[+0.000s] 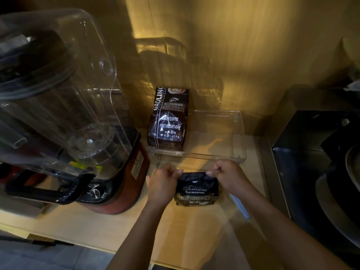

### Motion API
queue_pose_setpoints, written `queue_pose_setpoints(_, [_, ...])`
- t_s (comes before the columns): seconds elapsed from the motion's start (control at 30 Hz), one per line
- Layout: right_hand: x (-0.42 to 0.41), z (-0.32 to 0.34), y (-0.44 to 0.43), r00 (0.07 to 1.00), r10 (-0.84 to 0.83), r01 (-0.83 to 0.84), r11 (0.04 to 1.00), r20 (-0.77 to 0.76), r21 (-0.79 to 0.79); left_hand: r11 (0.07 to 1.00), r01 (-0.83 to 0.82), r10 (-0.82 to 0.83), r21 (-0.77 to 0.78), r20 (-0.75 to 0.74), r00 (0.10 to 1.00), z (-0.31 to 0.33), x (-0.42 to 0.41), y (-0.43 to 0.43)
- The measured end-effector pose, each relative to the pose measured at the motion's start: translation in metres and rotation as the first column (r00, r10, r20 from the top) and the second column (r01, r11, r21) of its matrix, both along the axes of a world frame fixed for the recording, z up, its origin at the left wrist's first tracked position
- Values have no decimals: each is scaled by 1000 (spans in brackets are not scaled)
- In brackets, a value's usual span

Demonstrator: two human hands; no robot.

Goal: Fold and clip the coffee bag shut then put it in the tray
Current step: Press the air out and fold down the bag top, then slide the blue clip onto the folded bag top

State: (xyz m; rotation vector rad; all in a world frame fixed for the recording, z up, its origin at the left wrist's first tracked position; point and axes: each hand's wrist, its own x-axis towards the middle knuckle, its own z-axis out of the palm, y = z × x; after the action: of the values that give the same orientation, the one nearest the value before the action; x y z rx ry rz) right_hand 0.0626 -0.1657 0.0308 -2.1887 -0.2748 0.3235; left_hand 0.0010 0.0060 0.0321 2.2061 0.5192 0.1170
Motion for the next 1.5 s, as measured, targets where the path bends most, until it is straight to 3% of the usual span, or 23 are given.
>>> queue_pose_setpoints(0.07, [1, -1, 1, 1000, 12, -13, 1000, 10, 11, 937, 184, -203, 298, 36, 978, 7, 2, -8])
queue_pose_setpoints(0.13, [1, -3, 4, 1000, 20, -21, 999, 23, 46, 876, 295, -346, 382, 71, 935, 10, 7, -24])
queue_pose_setpoints(0.27, [1, -5, -1, 1000, -2, -1, 983, 20, 184, 937, 273, -315, 215, 190, 930, 12, 15, -40])
queue_pose_setpoints(0.4, [-2, -9, -12, 996, -47, 74, 924, -80, 374, 883, 356, -420, 306, 175, 890, 4, 21, -42])
queue_pose_setpoints(0.53, [-8, -25, -23, 964, -216, 261, 873, -154, 412, 904, 338, -387, 263, 168, 906, -5, 23, -42])
queue_pose_setpoints(0.67, [-13, -56, -39, 929, -366, 369, 924, -45, 103, 918, 318, -361, 236, 166, 918, -8, 24, -39])
queue_pose_setpoints(0.8, [-17, -82, -50, 972, -225, 234, 904, 66, -359, 917, 346, -376, 198, 140, 916, -9, 26, -43])
queue_pose_setpoints(0.93, [-23, -100, -57, 990, -137, 137, 850, 37, -509, 937, 317, -340, 146, 173, 924, -6, 25, -44])
queue_pose_setpoints(1.0, [-24, -103, -58, 992, -113, 123, 830, 52, -544, 912, 355, -388, 205, 147, 910, -5, 25, -43])
queue_pose_setpoints(1.07, [-22, -101, -60, 990, -133, 138, 862, 46, -488, 879, 390, -426, 275, 88, 900, -4, 25, -42])
queue_pose_setpoints(1.17, [-22, -91, -64, 978, -200, 187, 965, -54, -182, 867, 399, -435, 300, 64, 898, -1, 28, -41])
queue_pose_setpoints(1.33, [-20, -68, -72, 986, -169, 167, 980, 6, 110, 891, 326, -357, 315, 47, 933, 2, 38, -42])
queue_pose_setpoints(1.5, [-21, -56, -73, 994, -108, 100, 979, 35, 177, 890, 399, -413, 221, 15, 911, 2, 44, -33])
